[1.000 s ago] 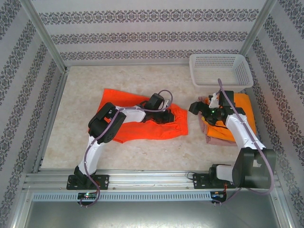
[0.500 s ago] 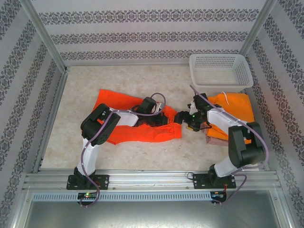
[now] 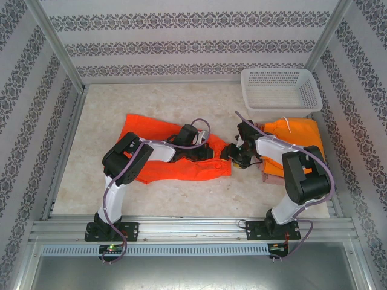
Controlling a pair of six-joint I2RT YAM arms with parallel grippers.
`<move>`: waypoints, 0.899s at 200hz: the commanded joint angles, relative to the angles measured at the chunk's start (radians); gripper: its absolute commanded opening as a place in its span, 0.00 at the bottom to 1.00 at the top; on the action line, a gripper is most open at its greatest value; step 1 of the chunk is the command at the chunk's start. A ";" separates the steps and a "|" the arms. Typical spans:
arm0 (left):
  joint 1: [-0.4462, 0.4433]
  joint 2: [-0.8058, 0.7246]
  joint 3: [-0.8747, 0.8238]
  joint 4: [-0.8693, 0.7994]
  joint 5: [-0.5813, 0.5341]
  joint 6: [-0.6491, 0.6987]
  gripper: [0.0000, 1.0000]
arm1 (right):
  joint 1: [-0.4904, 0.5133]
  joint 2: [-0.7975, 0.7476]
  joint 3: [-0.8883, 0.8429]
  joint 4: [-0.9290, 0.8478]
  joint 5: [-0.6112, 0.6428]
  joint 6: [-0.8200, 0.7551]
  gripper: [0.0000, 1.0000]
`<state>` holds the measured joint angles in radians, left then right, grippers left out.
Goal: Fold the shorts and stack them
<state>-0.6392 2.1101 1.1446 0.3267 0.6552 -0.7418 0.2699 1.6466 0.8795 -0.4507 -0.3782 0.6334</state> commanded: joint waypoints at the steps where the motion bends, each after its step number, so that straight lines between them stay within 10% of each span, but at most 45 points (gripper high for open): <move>1: 0.019 0.013 -0.036 -0.054 -0.018 -0.008 0.02 | 0.040 0.034 0.031 0.079 -0.016 0.009 0.57; 92: 0.021 0.020 -0.019 -0.053 -0.012 -0.015 0.02 | 0.067 0.087 0.060 0.078 -0.010 0.020 0.44; 180: 0.049 -0.132 -0.058 -0.012 -0.054 -0.016 0.14 | 0.086 0.078 0.104 0.008 0.138 -0.076 0.02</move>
<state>-0.6147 2.0789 1.1206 0.3256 0.6312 -0.7616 0.3416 1.7252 0.9611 -0.4110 -0.3428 0.6086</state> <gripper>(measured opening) 0.108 0.073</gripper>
